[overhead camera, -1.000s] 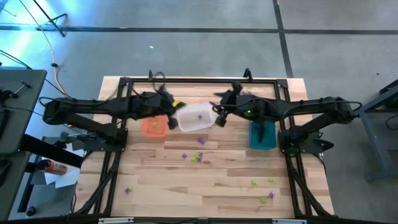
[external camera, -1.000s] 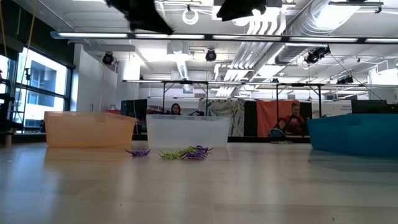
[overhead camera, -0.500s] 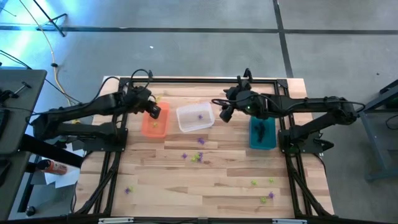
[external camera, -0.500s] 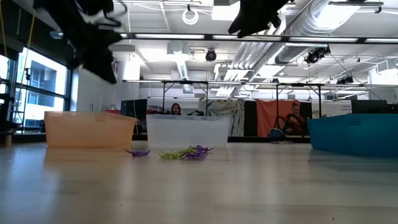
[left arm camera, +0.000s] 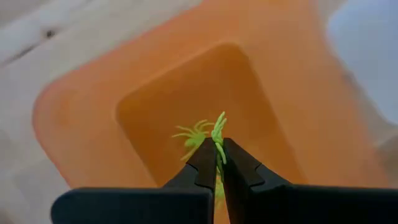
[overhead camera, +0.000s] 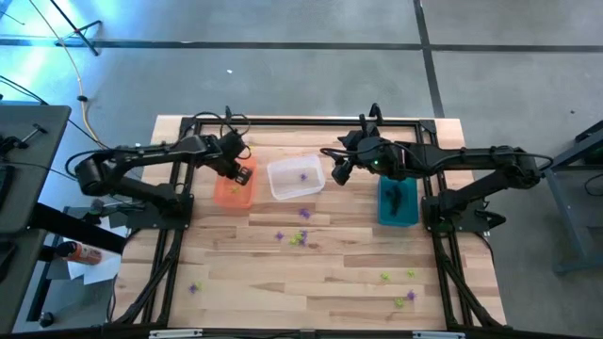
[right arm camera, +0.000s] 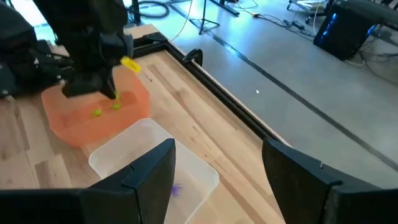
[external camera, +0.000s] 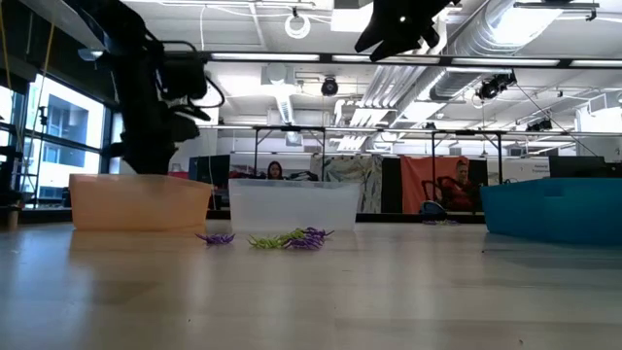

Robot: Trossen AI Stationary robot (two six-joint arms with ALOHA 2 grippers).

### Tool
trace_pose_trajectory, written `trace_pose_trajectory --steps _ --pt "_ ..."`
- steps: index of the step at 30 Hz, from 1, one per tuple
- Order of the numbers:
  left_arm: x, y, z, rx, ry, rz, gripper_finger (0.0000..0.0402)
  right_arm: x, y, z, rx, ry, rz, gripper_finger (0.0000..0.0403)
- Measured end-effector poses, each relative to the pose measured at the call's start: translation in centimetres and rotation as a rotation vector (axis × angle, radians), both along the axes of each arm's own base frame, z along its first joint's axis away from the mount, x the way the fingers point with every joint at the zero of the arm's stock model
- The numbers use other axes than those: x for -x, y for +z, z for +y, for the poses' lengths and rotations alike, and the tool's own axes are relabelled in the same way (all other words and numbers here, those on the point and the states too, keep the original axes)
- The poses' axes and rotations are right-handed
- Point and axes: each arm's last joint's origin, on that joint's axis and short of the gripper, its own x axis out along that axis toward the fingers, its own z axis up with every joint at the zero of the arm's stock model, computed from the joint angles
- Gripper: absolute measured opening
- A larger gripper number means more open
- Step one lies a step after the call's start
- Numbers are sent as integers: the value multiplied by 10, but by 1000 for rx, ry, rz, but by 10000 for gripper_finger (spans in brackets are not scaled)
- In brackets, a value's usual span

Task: Sort Halloween decoration
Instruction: Put the green spider into the orange bin, then put the green spider toy into the orange bin

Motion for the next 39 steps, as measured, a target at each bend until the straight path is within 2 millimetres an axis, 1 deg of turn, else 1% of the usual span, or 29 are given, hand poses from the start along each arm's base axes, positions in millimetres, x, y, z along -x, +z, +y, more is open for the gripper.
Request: trace_pose_trajectory --steps 5,9,12,18,23,25,27,32,35,39 --pt "-6 -10 3 19 -3 24 2 0 0 0 -12 -8 -10 236" --pt "-7 -11 4 16 -25 23 10 0 0 0 -12 -8 -9 236" --pt "-7 -11 4 11 -66 27 26 0 0 0 -12 -8 -10 236" --pt "-7 -11 4 7 -89 22 86 0 0 0 -28 -5 -18 236" --pt "-4 -1 2 -1 -95 -30 143 0 -1 0 -43 33 -10 236" --pt "-2 7 1 -2 -95 -74 161 -1 -1 1 -44 50 -5 236" --pt "0 19 0 -6 -85 -124 174 -1 -1 1 -36 81 8 236" --pt "4 67 -7 -30 -91 -361 190 -2 -2 5 -85 218 23 236" --pt "6 97 -19 -56 -126 -551 189 -3 -3 8 -141 313 24 236" --pt "9 128 -43 -105 -221 -793 185 -2 -5 11 -203 393 40 236"
